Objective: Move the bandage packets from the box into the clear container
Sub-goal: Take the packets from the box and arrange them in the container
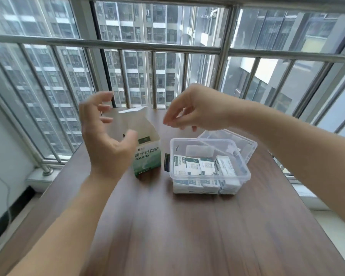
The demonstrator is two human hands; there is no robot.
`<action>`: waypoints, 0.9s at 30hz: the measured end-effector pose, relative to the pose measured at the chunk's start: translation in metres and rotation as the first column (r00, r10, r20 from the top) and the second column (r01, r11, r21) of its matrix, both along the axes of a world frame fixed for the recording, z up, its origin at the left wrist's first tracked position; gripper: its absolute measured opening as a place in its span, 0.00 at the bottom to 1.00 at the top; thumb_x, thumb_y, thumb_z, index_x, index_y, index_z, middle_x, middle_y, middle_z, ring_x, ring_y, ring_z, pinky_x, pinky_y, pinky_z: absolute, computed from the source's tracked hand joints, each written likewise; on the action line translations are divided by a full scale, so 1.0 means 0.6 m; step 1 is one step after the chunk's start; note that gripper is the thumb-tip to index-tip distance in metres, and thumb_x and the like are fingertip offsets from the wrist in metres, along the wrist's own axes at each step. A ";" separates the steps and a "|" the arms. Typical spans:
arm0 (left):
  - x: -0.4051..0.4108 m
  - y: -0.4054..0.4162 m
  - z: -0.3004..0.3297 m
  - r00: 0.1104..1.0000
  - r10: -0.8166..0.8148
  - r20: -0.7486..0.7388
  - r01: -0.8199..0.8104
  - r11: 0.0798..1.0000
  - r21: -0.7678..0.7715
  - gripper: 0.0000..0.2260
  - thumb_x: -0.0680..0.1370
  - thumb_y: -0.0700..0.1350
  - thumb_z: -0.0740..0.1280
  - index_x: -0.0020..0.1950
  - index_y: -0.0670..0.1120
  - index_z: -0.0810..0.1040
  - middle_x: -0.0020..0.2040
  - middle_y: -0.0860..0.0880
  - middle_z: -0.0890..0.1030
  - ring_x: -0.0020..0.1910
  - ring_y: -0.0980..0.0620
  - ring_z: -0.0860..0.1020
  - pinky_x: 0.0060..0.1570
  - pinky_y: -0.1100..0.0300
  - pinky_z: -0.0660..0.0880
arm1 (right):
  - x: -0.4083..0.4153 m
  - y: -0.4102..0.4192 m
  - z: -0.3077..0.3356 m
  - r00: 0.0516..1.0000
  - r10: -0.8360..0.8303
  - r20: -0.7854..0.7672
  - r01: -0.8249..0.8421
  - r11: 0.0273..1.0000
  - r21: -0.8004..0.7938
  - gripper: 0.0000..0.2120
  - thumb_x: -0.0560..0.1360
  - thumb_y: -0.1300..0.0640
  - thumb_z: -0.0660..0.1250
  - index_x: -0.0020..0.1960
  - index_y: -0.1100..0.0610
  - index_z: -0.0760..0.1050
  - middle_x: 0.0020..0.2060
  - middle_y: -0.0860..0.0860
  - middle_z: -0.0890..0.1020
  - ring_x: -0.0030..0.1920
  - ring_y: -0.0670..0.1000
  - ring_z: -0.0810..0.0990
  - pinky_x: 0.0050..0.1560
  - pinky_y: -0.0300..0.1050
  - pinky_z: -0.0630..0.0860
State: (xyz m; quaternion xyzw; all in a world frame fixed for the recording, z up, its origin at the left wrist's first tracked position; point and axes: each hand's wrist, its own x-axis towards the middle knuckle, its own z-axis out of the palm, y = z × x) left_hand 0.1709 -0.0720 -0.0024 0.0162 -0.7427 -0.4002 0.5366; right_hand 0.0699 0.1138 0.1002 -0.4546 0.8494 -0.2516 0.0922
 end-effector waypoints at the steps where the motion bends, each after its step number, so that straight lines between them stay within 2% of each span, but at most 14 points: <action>1: 0.003 -0.025 -0.012 0.991 -0.013 0.134 0.001 0.996 0.088 0.36 0.65 0.38 0.69 0.73 0.44 0.64 0.68 0.48 0.69 0.65 0.50 0.71 0.62 0.53 0.73 | 0.011 -0.031 -0.008 0.999 0.036 -0.036 -0.036 0.999 0.008 0.08 0.77 0.61 0.71 0.53 0.52 0.85 0.44 0.41 0.86 0.41 0.39 0.83 0.38 0.31 0.79; 2: -0.007 -0.038 -0.036 0.950 -0.101 0.295 0.046 0.981 0.187 0.44 0.64 0.39 0.72 0.77 0.49 0.57 0.73 0.50 0.64 0.70 0.53 0.66 0.68 0.57 0.69 | 0.014 -0.050 -0.021 0.994 0.051 -0.092 -0.047 0.998 0.047 0.09 0.77 0.63 0.71 0.53 0.52 0.85 0.45 0.41 0.86 0.41 0.37 0.82 0.39 0.28 0.76; 4: -0.027 -0.055 -0.080 0.781 -0.353 0.516 0.131 0.899 0.417 0.59 0.59 0.42 0.81 0.80 0.55 0.47 0.77 0.52 0.60 0.74 0.54 0.63 0.69 0.62 0.68 | 0.018 -0.084 -0.044 0.974 0.064 -0.216 -0.035 0.990 0.134 0.11 0.77 0.65 0.69 0.54 0.53 0.85 0.48 0.44 0.86 0.41 0.38 0.80 0.45 0.27 0.75; 5: -0.032 -0.065 -0.098 0.716 -0.449 0.535 0.184 0.860 0.475 0.61 0.54 0.44 0.83 0.80 0.55 0.51 0.77 0.51 0.64 0.73 0.51 0.68 0.69 0.56 0.72 | 0.020 -0.102 -0.053 0.960 0.075 -0.271 -0.030 0.985 0.168 0.12 0.77 0.66 0.67 0.53 0.54 0.86 0.48 0.46 0.86 0.43 0.41 0.81 0.48 0.32 0.77; 6: -0.040 -0.067 -0.115 0.681 -0.513 0.522 0.248 0.833 0.494 0.57 0.51 0.44 0.83 0.77 0.51 0.61 0.74 0.47 0.70 0.70 0.48 0.73 0.66 0.48 0.75 | 0.021 -0.110 -0.061 0.945 0.082 -0.316 -0.018 0.980 0.201 0.12 0.77 0.67 0.66 0.51 0.56 0.86 0.47 0.48 0.86 0.45 0.46 0.82 0.52 0.39 0.79; 7: -0.045 -0.070 -0.127 0.690 -0.516 0.508 0.279 0.837 0.472 0.48 0.51 0.42 0.83 0.69 0.50 0.69 0.68 0.44 0.76 0.66 0.46 0.77 0.63 0.44 0.78 | 0.024 -0.117 -0.065 0.931 0.089 -0.353 -0.003 0.971 0.238 0.12 0.77 0.67 0.65 0.50 0.57 0.86 0.46 0.50 0.86 0.46 0.50 0.83 0.52 0.45 0.80; 8: -0.046 -0.071 -0.130 0.723 -0.483 0.494 0.287 0.860 0.421 0.40 0.54 0.37 0.83 0.63 0.50 0.74 0.62 0.45 0.80 0.62 0.47 0.80 0.59 0.47 0.80 | 0.029 -0.121 -0.067 0.914 0.098 -0.394 0.014 0.962 0.273 0.12 0.77 0.67 0.65 0.49 0.57 0.85 0.45 0.50 0.85 0.46 0.52 0.82 0.50 0.48 0.81; 11: -0.043 -0.076 -0.104 0.860 -0.306 0.409 0.264 0.951 0.159 0.33 0.66 0.29 0.75 0.59 0.62 0.74 0.52 0.61 0.80 0.50 0.64 0.78 0.45 0.63 0.78 | 0.045 -0.107 -0.072 0.824 0.117 -0.554 0.085 0.942 0.324 0.11 0.73 0.67 0.64 0.48 0.54 0.81 0.41 0.50 0.80 0.41 0.56 0.79 0.40 0.49 0.79; 12: -0.037 -0.079 -0.090 0.902 -0.240 0.358 0.238 0.970 0.048 0.32 0.68 0.31 0.70 0.60 0.65 0.73 0.51 0.64 0.79 0.49 0.66 0.77 0.45 0.64 0.76 | 0.050 -0.101 -0.075 0.799 0.102 -0.593 0.110 0.944 0.311 0.12 0.73 0.65 0.65 0.51 0.52 0.80 0.43 0.50 0.79 0.42 0.56 0.79 0.39 0.50 0.79; 14: -0.040 -0.097 -0.077 0.958 -0.160 0.240 0.193 0.974 -0.120 0.28 0.68 0.33 0.63 0.64 0.56 0.75 0.58 0.61 0.78 0.57 0.57 0.78 0.54 0.57 0.77 | 0.062 -0.090 -0.079 0.779 0.044 -0.626 0.143 0.959 0.245 0.16 0.73 0.59 0.67 0.59 0.48 0.78 0.48 0.51 0.81 0.46 0.57 0.81 0.41 0.51 0.80; 17: -0.047 -0.108 -0.063 0.969 -0.178 0.173 0.200 0.973 -0.119 0.26 0.68 0.31 0.68 0.65 0.46 0.74 0.63 0.52 0.76 0.63 0.48 0.76 0.56 0.43 0.78 | 0.079 -0.083 -0.075 0.802 -0.025 -0.597 0.149 0.976 0.159 0.24 0.76 0.52 0.67 0.71 0.46 0.70 0.54 0.51 0.80 0.51 0.57 0.81 0.42 0.48 0.75; 21: -0.048 -0.095 -0.036 0.947 -0.300 0.116 0.312 0.945 -0.098 0.29 0.70 0.27 0.72 0.64 0.52 0.73 0.61 0.46 0.77 0.60 0.44 0.78 0.47 0.51 0.79 | 0.102 -0.077 -0.064 0.802 -0.073 -0.593 0.135 0.989 0.060 0.27 0.77 0.50 0.66 0.75 0.48 0.65 0.62 0.51 0.76 0.54 0.57 0.80 0.48 0.49 0.76; 24: -0.050 -0.082 -0.022 0.950 -0.285 0.130 0.296 0.952 -0.079 0.30 0.70 0.26 0.71 0.64 0.54 0.73 0.59 0.46 0.78 0.58 0.46 0.79 0.47 0.48 0.80 | 0.110 -0.080 -0.059 0.814 -0.068 -0.577 0.172 0.977 0.127 0.27 0.78 0.48 0.66 0.75 0.49 0.64 0.65 0.52 0.76 0.59 0.58 0.78 0.53 0.48 0.75; 27: -0.052 -0.067 -0.011 0.978 -0.167 0.123 0.192 0.956 -0.224 0.29 0.67 0.25 0.71 0.63 0.47 0.75 0.59 0.52 0.76 0.58 0.54 0.77 0.50 0.51 0.79 | 0.112 -0.085 -0.057 0.898 -0.103 -0.428 0.222 0.946 0.238 0.26 0.78 0.49 0.67 0.73 0.52 0.64 0.63 0.54 0.78 0.58 0.59 0.80 0.54 0.50 0.80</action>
